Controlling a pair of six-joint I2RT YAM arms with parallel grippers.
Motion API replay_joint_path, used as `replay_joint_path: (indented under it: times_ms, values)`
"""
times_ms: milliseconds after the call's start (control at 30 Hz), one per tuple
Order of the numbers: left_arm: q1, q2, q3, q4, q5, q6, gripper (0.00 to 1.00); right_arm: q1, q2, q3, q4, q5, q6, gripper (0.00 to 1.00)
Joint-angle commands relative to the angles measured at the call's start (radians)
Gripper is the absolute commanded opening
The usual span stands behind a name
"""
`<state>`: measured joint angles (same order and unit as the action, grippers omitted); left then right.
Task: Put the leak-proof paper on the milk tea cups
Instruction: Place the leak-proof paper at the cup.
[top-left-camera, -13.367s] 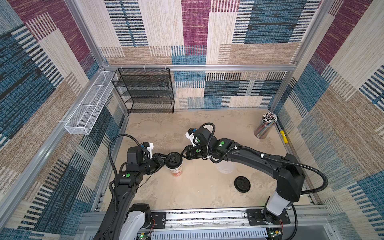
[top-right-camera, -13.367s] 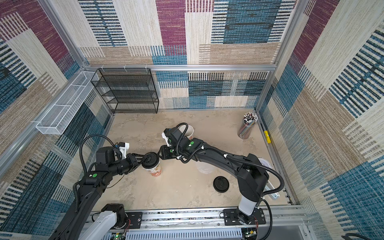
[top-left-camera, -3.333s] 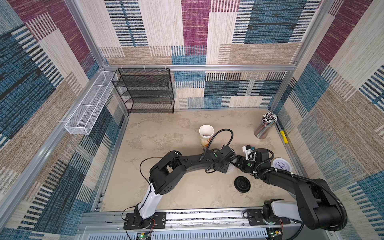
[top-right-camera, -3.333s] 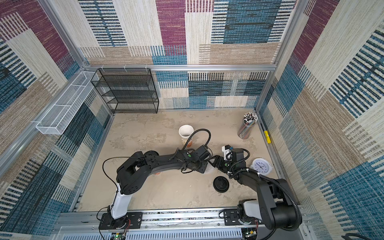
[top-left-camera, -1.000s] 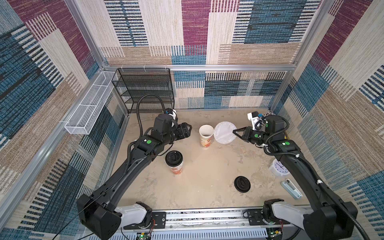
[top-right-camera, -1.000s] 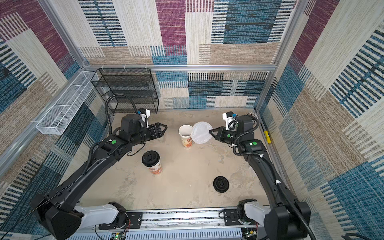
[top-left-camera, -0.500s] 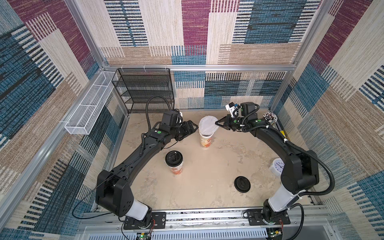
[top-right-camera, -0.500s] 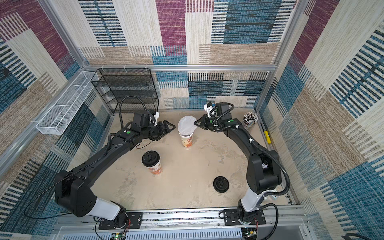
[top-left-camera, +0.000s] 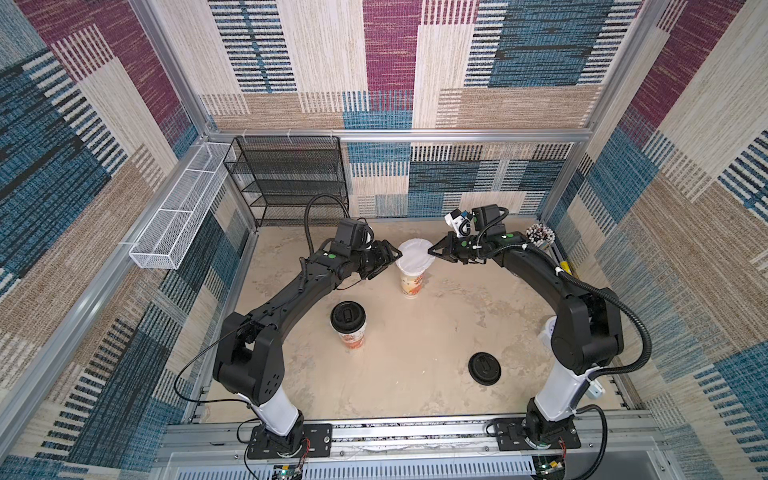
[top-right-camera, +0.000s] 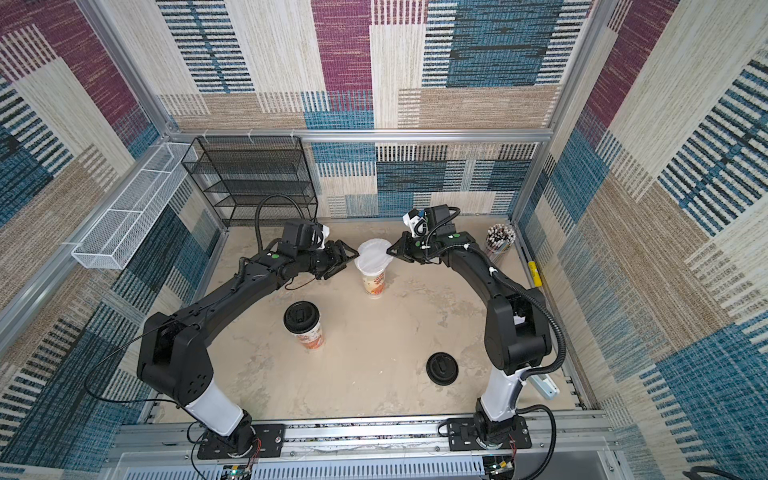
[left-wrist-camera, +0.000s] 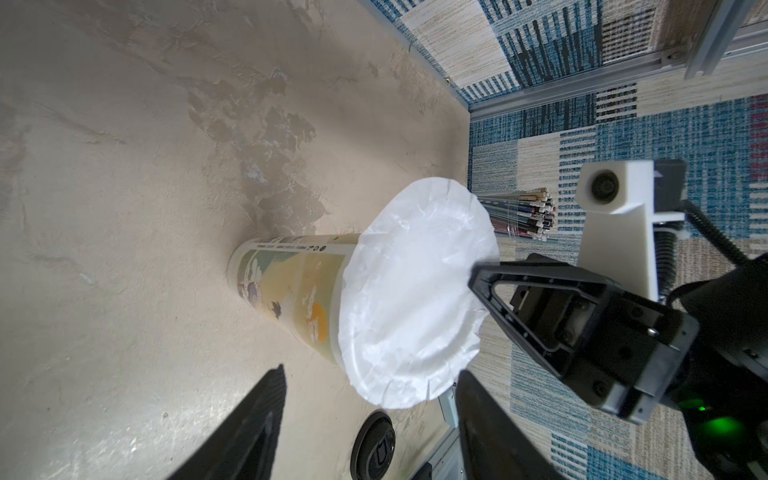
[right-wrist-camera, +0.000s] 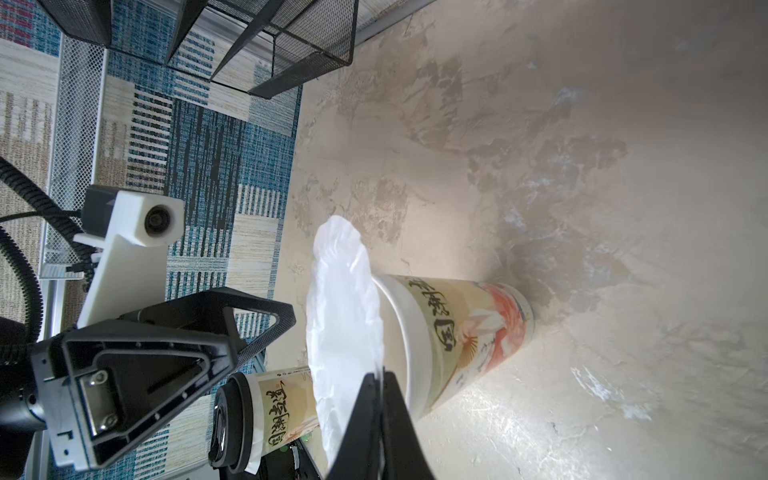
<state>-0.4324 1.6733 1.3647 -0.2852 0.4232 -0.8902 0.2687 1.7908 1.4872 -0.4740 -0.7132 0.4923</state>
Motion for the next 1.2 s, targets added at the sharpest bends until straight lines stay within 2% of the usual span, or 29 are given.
replay_joint_path:
  times_ms: [0, 133, 233, 333, 467, 767, 1033, 1100, 1167]
  values:
    - [0.0, 0.009, 0.011, 0.014, 0.007, -0.008, 0.67, 0.003, 0.003, 0.011, -0.013, 0.017, -0.021, 0.12]
    - [-0.001, 0.02, 0.014, 0.011, 0.004, -0.008, 0.66, 0.003, -0.001, 0.013, -0.033, 0.035, -0.036, 0.19]
    - [-0.001, 0.026, 0.014, 0.012, 0.004, -0.011, 0.65, 0.003, -0.003, 0.013, -0.042, 0.039, -0.041, 0.2]
    - [-0.001, 0.029, 0.016, 0.011, 0.003, -0.01, 0.65, 0.004, -0.008, 0.012, -0.054, 0.049, -0.051, 0.19]
    - [-0.001, 0.028, 0.017, 0.004, 0.0, -0.004, 0.65, 0.004, -0.017, 0.0, -0.059, 0.045, -0.057, 0.14]
    - [-0.001, 0.029, 0.016, 0.002, -0.002, -0.004, 0.65, 0.011, -0.02, -0.016, -0.057, 0.03, -0.06, 0.14]
    - [0.0, 0.031, 0.02, -0.003, -0.003, -0.003, 0.64, 0.013, -0.018, -0.018, -0.064, 0.038, -0.067, 0.2]
    - [0.0, 0.032, 0.022, -0.006, -0.004, 0.0, 0.64, 0.012, -0.016, -0.01, -0.072, 0.045, -0.072, 0.23]
    - [-0.001, 0.03, 0.022, -0.007, -0.004, 0.0, 0.64, 0.014, -0.015, -0.003, -0.084, 0.059, -0.077, 0.31]
